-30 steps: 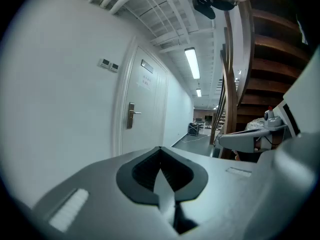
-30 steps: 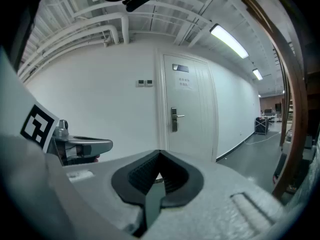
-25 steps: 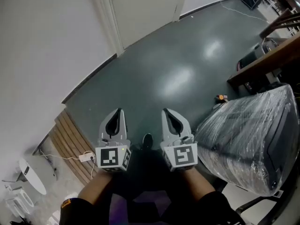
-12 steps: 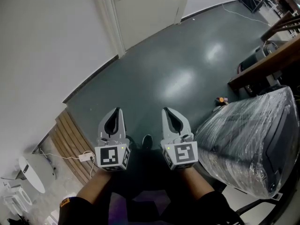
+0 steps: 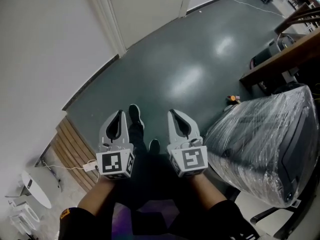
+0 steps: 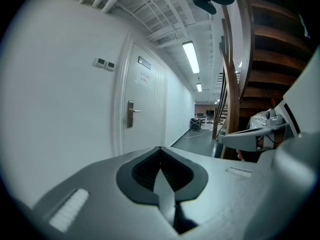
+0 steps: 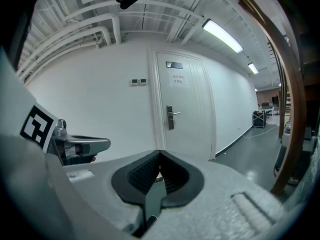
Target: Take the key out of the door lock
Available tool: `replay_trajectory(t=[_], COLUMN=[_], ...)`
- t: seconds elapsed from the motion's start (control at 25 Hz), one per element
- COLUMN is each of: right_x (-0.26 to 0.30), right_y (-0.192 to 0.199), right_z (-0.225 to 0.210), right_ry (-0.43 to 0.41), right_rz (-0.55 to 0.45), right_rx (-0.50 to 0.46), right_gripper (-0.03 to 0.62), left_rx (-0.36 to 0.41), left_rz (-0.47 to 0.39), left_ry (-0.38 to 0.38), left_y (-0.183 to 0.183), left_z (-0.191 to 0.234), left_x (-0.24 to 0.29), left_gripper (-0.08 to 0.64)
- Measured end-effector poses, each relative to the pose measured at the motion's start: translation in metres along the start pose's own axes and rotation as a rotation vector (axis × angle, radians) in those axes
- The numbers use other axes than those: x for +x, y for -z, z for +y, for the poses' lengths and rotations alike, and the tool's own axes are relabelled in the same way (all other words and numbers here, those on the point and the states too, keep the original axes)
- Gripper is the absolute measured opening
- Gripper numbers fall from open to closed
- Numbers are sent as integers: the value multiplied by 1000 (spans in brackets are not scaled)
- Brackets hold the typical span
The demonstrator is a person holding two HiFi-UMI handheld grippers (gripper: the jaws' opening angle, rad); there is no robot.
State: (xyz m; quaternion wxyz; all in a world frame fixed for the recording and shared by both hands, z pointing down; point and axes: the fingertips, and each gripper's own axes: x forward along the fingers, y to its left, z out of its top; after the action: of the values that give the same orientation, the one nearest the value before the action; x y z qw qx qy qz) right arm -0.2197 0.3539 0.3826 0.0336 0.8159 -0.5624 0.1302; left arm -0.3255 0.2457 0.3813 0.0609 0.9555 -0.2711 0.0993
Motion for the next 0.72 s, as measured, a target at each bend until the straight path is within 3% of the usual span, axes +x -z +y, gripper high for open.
replay_trajectory(t=[0.24,0.72], right_x=[35,168], right_y=[-6,-56], right_z=[-16,-86], right_ry=[0,112], right_rz=[7,48], right_rx=[-14,1], right_gripper=[-8,-8], left_rx=[-12,-24], left_rz=[24,38], left_ry=[46,176], left_y=[-3,-44], left_z=[2,25], left_x=[59,219], left_gripper=[18,18])
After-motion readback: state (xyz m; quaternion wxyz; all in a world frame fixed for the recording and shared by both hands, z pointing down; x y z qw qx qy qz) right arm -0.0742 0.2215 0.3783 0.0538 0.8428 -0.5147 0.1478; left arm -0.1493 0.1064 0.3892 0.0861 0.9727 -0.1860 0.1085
